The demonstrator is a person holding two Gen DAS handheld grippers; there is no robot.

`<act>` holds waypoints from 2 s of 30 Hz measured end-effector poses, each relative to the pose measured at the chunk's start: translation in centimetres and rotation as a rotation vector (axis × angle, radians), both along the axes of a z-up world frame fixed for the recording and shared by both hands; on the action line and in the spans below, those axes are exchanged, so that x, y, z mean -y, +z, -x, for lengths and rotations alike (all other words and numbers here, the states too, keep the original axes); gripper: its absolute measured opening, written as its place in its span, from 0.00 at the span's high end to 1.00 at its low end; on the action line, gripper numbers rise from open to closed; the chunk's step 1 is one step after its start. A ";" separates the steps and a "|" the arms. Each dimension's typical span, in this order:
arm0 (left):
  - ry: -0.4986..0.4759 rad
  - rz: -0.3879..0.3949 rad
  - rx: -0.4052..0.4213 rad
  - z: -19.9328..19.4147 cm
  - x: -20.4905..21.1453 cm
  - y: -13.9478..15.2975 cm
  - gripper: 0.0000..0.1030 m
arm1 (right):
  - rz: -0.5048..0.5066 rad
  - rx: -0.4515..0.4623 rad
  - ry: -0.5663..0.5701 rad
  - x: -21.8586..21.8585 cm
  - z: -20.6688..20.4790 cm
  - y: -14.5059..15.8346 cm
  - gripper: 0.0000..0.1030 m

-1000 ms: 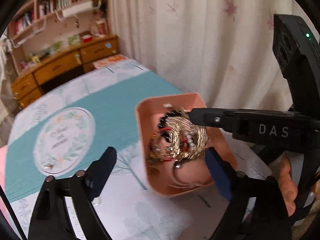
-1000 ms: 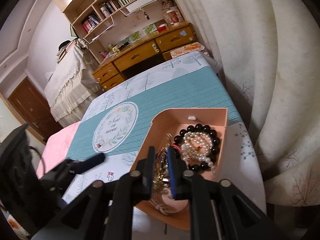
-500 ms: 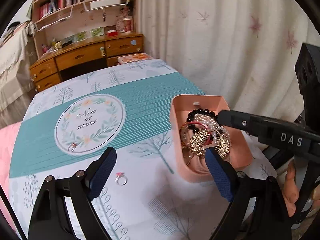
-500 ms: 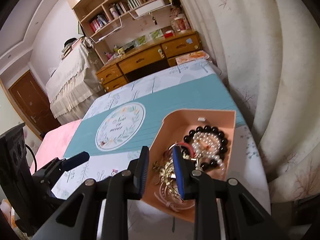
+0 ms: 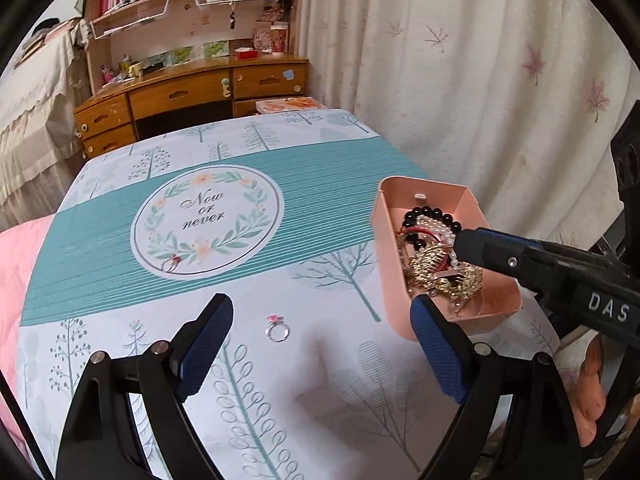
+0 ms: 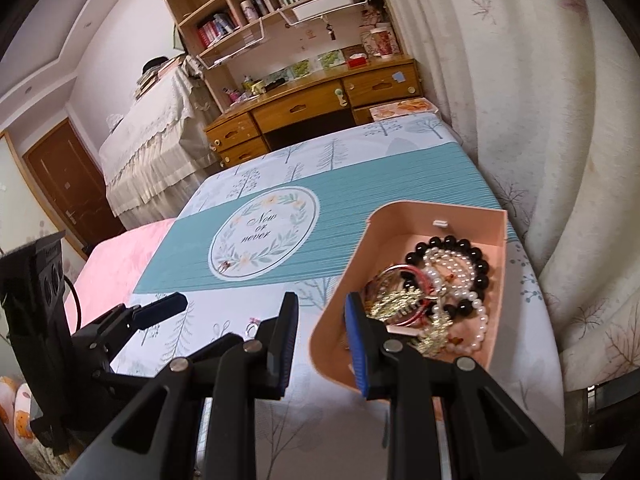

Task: Organize jewelry
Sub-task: 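Move the right gripper to the pink-stone ring on the cloth, then grasp the pink-stone ring with the right gripper while the left grasps the red-stone ring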

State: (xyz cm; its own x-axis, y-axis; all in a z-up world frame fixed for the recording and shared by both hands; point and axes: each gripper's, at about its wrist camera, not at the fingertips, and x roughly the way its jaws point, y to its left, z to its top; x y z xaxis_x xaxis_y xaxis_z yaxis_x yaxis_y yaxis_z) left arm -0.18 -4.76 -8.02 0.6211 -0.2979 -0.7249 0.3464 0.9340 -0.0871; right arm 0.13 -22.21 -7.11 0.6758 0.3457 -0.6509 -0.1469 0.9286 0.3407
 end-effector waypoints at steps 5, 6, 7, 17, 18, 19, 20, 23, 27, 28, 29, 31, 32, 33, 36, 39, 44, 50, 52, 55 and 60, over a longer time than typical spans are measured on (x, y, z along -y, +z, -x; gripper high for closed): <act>0.027 0.002 -0.011 0.1 -1.5 -0.4 0.14 | 0.040 0.006 0.048 -2.0 0.4 0.0 0.76; 0.033 0.002 -0.014 0.1 -1.8 -0.5 0.14 | 0.050 0.009 0.057 -2.4 0.5 -0.1 0.76; 0.040 0.003 -0.019 0.1 -2.1 -0.7 0.14 | 0.066 0.013 0.071 -3.0 0.6 -0.1 0.76; 0.110 -0.006 -0.056 0.1 -5.6 -1.4 0.14 | 0.189 0.019 0.170 -7.2 1.2 -1.5 0.76; 0.118 -0.014 -0.052 0.2 -6.1 -1.3 0.14 | 0.203 0.014 0.177 -7.6 1.3 -1.8 0.76; 0.126 -0.020 -0.046 0.3 -6.7 -1.2 0.14 | 0.218 0.003 0.193 -8.2 1.3 -2.2 0.76; 0.134 -0.023 -0.042 0.4 -7.1 -1.2 0.14 | 0.222 -0.005 0.206 -8.5 1.3 -2.5 0.76; 0.171 -0.026 -0.043 0.6 -8.9 -1.3 0.14 | 0.229 -0.036 0.244 -9.4 1.2 -3.4 0.76; 0.215 -0.024 -0.076 0.4 -11.2 -2.4 0.14 | 0.238 -0.056 0.259 -10.0 0.9 -4.0 0.76; 0.224 -0.023 -0.088 0.2 -11.7 -2.7 0.14 | 0.239 -0.060 0.263 -10.3 0.7 -4.1 0.76; 0.230 -0.019 -0.098 0.1 -12.1 -3.0 0.14 | 0.241 -0.063 0.268 -10.5 0.6 -4.2 0.76; 0.243 -0.004 -0.121 -0.1 -12.8 -3.5 0.14 | 0.252 -0.069 0.272 -11.1 0.0 -4.3 0.76; 0.250 0.003 -0.129 -0.3 -13.1 -3.7 0.14 | 0.261 -0.074 0.271 -11.4 -0.2 -4.5 0.76; 0.254 0.008 -0.134 -0.5 -13.4 -3.8 0.14 | 0.265 -0.078 0.272 -11.7 -0.5 -4.7 0.76; 0.271 0.012 -0.137 -1.1 -14.2 -4.0 0.14 | 0.275 -0.097 0.269 -12.7 -1.7 -5.5 0.76; 0.284 0.010 -0.139 -2.0 -14.7 -4.1 0.14 | 0.294 -0.124 0.237 -13.1 -2.9 -6.7 0.76; 0.283 0.007 -0.142 -3.9 -15.1 -4.5 0.14 | 0.311 -0.107 0.208 -13.5 -4.1 -7.3 0.76; 0.267 -0.011 -0.124 -6.3 -15.3 -4.8 0.14 | 0.400 -0.042 0.215 -15.0 -4.0 -7.5 0.77; 0.251 -0.004 -0.121 -7.3 -15.3 -5.0 0.14 | 0.396 -0.037 0.224 -14.9 -4.0 -7.4 0.79; 0.210 -0.015 -0.116 -8.6 -14.8 -5.4 0.14 | 0.388 -0.038 0.226 -14.8 -4.0 -7.4 0.87; 0.131 -0.053 -0.101 -10.9 -13.6 -6.3 0.22 | 0.348 -0.052 0.232 -14.3 -4.3 -7.3 0.87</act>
